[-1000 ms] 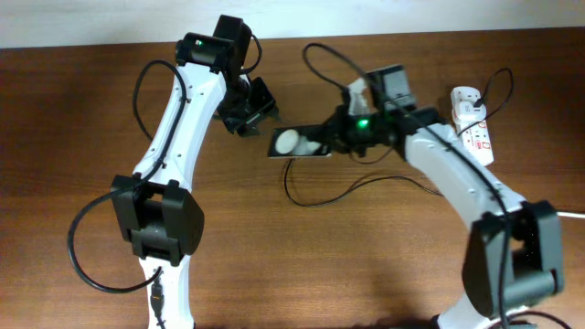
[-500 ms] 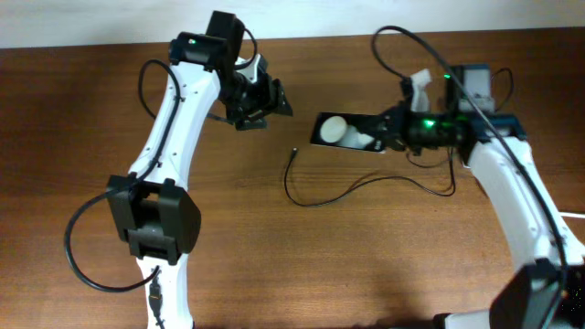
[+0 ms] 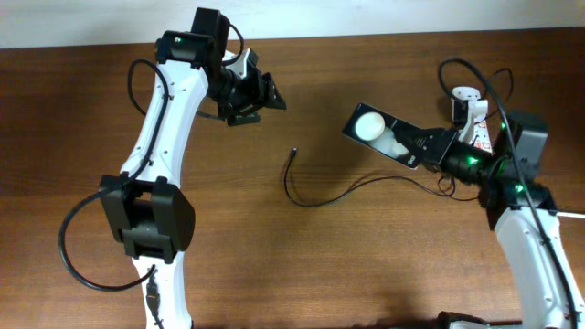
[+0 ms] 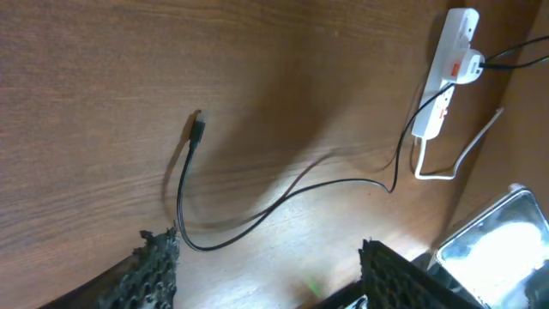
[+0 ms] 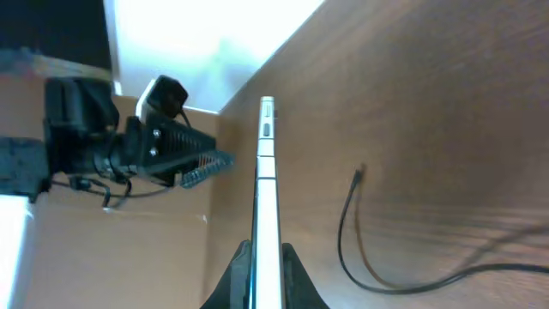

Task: Plug charger to phone and switch on socket

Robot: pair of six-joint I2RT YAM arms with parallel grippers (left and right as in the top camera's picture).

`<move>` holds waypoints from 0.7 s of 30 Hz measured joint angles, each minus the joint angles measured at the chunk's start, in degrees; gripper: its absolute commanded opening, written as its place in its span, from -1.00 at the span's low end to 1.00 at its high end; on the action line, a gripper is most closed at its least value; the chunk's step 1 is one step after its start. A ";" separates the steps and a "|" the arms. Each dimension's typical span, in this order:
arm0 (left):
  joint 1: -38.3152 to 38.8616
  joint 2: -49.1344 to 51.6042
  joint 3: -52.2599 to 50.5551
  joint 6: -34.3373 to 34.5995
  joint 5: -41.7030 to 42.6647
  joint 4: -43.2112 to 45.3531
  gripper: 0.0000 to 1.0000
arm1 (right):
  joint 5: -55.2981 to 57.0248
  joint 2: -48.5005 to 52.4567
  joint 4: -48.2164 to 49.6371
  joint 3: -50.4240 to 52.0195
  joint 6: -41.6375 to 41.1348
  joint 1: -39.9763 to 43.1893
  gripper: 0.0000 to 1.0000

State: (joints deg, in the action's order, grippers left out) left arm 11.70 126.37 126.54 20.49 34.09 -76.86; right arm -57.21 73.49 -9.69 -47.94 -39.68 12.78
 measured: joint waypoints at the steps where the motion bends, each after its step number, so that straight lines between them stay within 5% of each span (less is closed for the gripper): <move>1: 0.00 0.00 0.00 0.04 0.02 0.00 0.55 | 0.02 -0.04 5.55 2.14 -3.89 0.00 -0.92; 5: 0.00 0.00 0.00 0.04 0.02 0.07 0.55 | 0.42 -0.04 21.81 7.04 -16.72 0.00 -0.92; 10: 0.00 0.00 0.00 0.02 0.04 1.51 0.57 | 4.57 -0.04 29.40 8.31 -29.14 -2.16 -0.92; 21: 0.11 0.00 0.00 -1.92 3.56 6.58 0.51 | 26.36 -0.07 34.58 8.52 -36.57 -16.52 -0.92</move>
State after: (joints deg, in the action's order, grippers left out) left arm 11.81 126.37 126.54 18.57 37.65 -70.28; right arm -30.85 73.43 24.88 -39.42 -76.25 -3.75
